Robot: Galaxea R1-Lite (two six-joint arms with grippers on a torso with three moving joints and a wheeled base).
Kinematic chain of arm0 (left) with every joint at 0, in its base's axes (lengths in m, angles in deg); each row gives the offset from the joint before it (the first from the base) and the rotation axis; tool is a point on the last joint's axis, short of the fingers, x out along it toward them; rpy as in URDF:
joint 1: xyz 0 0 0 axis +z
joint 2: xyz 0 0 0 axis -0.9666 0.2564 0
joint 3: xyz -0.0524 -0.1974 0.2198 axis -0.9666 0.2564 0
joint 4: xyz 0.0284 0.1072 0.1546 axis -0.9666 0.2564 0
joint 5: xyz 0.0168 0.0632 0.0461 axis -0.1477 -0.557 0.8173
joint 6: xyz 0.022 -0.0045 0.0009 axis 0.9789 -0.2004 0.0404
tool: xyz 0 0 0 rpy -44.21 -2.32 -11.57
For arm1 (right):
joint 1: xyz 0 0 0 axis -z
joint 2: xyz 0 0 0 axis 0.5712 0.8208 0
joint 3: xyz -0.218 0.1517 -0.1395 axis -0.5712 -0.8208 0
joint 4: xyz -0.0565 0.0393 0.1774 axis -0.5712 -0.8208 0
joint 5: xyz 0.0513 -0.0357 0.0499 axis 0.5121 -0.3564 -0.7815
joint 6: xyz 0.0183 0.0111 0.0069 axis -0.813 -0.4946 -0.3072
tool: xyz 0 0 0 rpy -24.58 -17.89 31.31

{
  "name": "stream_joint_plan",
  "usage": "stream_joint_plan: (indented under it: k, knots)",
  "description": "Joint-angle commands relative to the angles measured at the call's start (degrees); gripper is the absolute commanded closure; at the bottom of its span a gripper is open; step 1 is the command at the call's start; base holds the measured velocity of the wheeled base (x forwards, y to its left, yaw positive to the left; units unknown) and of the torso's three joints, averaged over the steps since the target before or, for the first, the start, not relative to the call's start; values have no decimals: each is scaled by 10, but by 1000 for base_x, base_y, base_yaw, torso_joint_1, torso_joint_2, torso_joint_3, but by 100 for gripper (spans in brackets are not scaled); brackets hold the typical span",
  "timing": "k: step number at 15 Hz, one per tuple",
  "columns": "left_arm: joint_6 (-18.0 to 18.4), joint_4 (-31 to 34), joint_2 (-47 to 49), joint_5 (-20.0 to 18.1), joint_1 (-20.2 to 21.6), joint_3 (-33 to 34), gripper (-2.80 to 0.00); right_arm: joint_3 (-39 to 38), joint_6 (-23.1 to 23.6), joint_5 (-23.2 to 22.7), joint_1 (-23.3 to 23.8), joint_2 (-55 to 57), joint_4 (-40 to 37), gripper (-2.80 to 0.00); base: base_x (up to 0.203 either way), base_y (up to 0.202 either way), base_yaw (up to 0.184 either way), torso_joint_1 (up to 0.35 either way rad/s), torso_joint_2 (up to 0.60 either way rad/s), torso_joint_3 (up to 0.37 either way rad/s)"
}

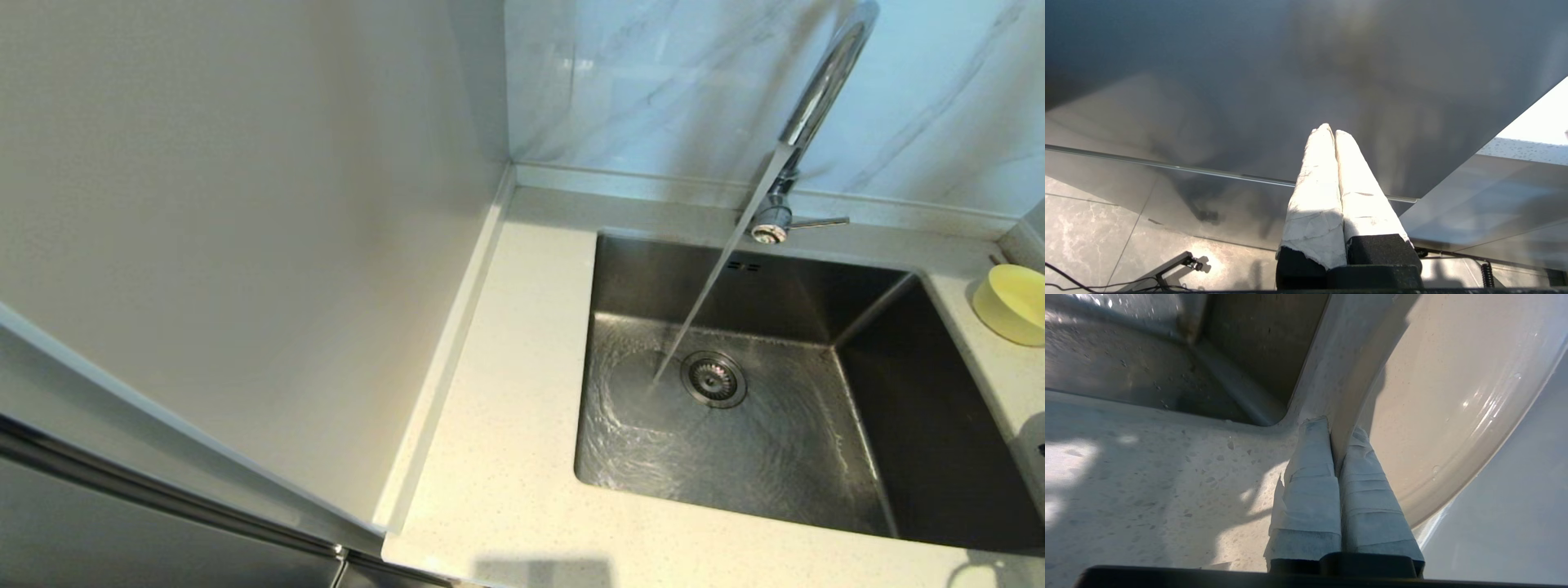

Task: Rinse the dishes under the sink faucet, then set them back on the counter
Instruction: Place the plate on the table

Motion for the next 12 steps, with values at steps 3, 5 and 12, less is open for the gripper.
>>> stream_joint_plan:
  k: [3,5,12]
  knots:
    - [0,0,0,0,0,0,0,-4,2,-1,13,28,1,0,0,0,0,0,0,0]
    - [0,0,0,0,0,0,0,-7,4,-1,12,34,3,0,0,0,0,0,0,0]
    - [0,0,0,0,0,0,0,-8,2,0,13,32,5,-280,0,0,0,0,0,0]
